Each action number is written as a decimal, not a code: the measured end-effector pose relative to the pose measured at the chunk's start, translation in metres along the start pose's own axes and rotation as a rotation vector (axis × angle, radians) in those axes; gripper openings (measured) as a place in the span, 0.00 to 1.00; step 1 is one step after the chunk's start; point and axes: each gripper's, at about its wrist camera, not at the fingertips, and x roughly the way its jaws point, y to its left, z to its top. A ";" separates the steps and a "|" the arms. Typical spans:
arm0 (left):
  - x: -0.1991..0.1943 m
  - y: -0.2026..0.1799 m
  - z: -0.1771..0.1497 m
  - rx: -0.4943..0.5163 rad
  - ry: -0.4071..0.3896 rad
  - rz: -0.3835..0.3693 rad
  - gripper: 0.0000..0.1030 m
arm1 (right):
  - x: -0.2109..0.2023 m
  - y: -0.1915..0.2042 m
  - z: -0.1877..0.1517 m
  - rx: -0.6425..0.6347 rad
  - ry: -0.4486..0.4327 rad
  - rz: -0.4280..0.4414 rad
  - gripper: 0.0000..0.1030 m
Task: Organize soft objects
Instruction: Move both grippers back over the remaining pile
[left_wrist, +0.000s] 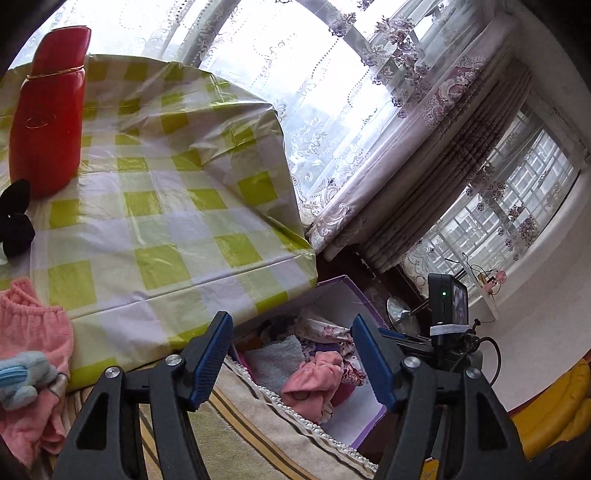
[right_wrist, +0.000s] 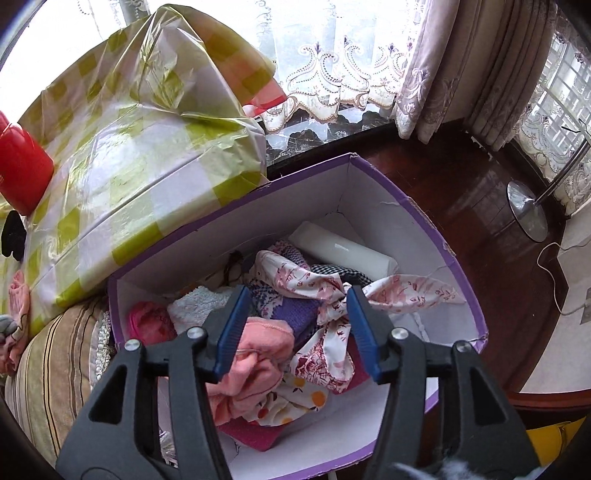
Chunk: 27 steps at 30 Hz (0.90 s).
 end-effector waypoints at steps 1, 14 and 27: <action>-0.005 0.004 0.000 -0.005 -0.011 0.010 0.66 | -0.001 0.004 0.000 -0.007 -0.001 0.003 0.57; -0.065 0.077 -0.009 -0.131 -0.093 0.155 0.66 | -0.015 0.063 0.002 -0.107 -0.023 0.043 0.57; -0.072 0.101 -0.013 -0.169 -0.055 0.342 0.66 | -0.021 0.112 -0.002 -0.195 -0.019 0.095 0.57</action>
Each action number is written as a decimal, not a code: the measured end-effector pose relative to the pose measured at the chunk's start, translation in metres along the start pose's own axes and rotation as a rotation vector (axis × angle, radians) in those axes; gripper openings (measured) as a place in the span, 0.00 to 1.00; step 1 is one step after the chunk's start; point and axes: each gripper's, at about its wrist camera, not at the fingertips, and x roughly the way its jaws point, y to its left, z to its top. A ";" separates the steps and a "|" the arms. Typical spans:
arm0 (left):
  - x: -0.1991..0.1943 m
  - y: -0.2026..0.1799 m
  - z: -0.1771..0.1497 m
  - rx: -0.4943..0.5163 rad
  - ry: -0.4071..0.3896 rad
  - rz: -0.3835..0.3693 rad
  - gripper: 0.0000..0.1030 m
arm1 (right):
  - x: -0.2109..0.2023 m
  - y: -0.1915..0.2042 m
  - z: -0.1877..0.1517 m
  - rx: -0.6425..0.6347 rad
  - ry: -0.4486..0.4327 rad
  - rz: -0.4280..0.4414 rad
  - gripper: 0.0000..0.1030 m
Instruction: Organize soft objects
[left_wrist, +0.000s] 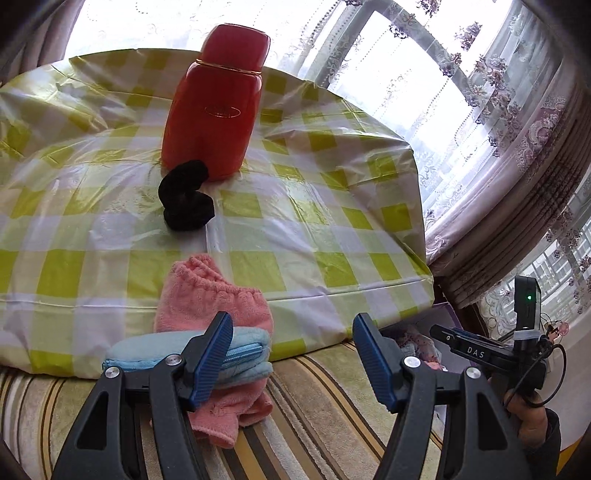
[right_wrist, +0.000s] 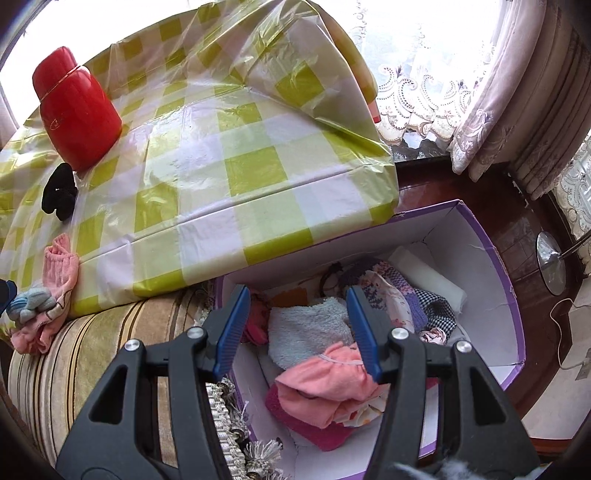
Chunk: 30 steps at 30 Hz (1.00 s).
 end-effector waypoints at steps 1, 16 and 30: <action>0.000 0.001 0.000 0.004 0.002 0.017 0.66 | 0.000 0.003 0.000 -0.005 0.001 0.003 0.57; -0.002 0.004 -0.002 0.067 0.018 0.162 0.66 | 0.003 0.036 -0.001 -0.064 0.021 0.026 0.57; -0.044 0.055 -0.016 0.106 0.012 0.187 0.66 | 0.010 0.071 -0.003 -0.129 0.047 0.062 0.59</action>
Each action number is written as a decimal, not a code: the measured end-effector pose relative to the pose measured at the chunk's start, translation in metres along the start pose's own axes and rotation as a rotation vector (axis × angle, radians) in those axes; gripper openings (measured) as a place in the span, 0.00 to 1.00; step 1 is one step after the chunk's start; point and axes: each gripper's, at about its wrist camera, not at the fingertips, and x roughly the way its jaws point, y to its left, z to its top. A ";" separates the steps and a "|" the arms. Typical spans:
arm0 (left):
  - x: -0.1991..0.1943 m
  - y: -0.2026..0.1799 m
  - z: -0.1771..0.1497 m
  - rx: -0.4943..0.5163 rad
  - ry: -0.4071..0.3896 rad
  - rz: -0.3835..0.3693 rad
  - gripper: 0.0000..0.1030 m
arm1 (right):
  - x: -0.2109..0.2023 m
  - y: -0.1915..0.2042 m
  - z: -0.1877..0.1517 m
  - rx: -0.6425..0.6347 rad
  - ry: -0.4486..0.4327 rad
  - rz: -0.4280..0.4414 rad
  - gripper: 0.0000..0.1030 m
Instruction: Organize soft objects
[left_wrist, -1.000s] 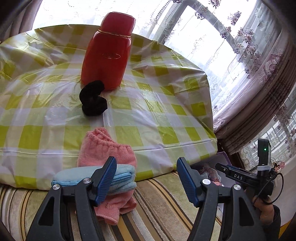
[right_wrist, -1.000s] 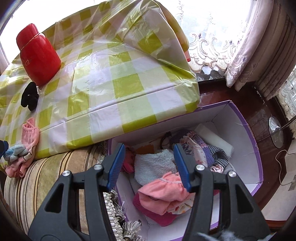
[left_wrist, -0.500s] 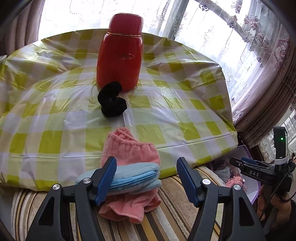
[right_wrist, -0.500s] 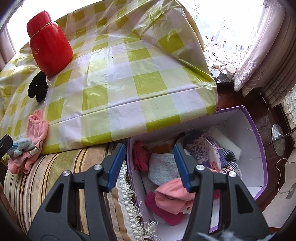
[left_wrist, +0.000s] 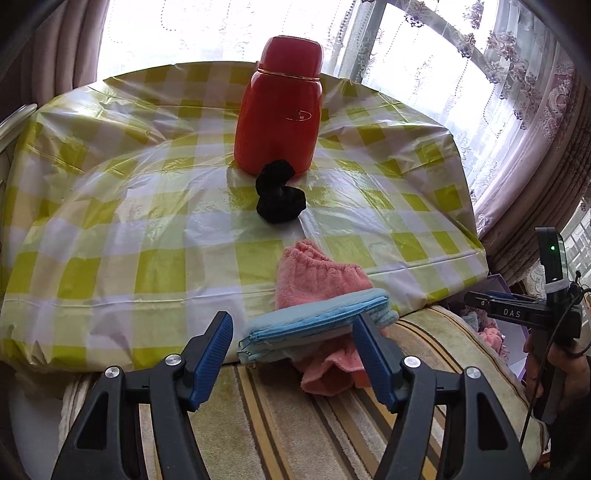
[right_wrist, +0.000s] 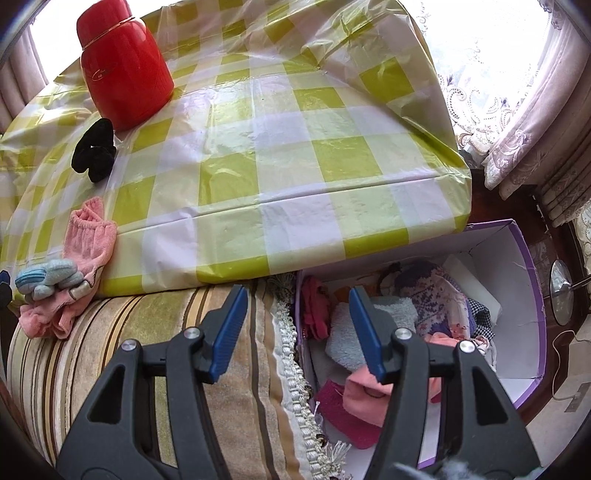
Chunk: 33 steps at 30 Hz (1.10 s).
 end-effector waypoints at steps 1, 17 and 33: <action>-0.001 0.001 -0.001 0.016 0.004 -0.006 0.66 | 0.000 0.003 0.001 -0.009 0.001 0.002 0.59; 0.054 0.015 0.038 0.047 0.116 -0.200 0.22 | 0.014 0.038 0.015 -0.079 0.032 0.060 0.62; 0.076 0.044 0.059 -0.048 0.101 -0.158 0.77 | 0.035 0.088 0.035 -0.189 0.073 0.192 0.62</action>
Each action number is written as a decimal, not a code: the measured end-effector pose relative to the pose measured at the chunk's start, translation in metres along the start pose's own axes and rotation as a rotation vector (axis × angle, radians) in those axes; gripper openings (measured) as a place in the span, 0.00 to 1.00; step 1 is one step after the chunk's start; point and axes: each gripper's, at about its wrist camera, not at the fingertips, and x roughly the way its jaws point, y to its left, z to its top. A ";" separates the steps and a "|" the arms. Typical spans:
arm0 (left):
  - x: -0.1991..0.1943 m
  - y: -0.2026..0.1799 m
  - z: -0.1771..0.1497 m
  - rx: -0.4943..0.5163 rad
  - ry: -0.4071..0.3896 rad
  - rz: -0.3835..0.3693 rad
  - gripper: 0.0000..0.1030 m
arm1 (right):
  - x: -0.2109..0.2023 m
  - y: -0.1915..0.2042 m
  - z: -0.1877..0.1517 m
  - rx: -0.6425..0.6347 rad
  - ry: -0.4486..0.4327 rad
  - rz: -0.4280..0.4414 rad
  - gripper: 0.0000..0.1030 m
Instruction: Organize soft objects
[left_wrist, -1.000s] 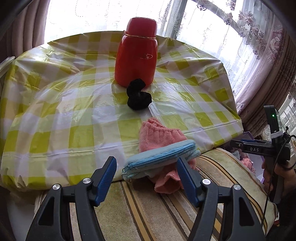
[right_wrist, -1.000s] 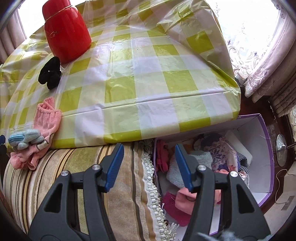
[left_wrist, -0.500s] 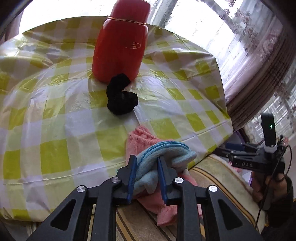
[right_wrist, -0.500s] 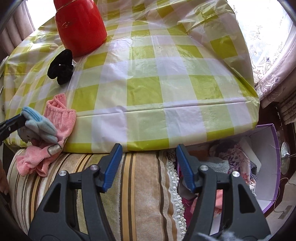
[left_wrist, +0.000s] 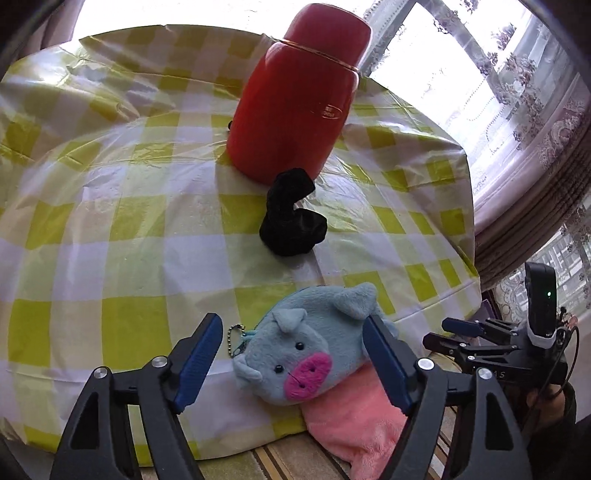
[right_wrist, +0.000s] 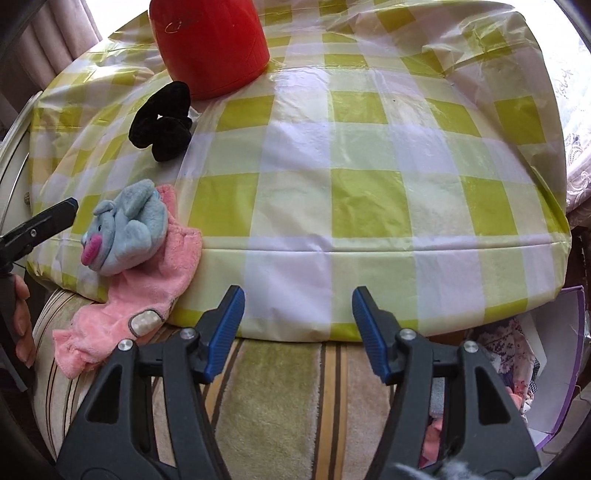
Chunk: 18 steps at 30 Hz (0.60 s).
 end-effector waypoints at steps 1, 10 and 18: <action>0.008 -0.004 0.001 0.025 0.028 0.025 0.77 | 0.001 0.006 0.002 -0.019 0.000 0.007 0.62; 0.040 -0.017 -0.004 0.147 0.133 0.120 0.36 | 0.008 0.023 0.011 -0.047 0.013 0.048 0.64; -0.005 0.055 0.020 -0.231 -0.104 0.207 0.36 | 0.011 0.032 0.034 -0.041 -0.034 0.039 0.65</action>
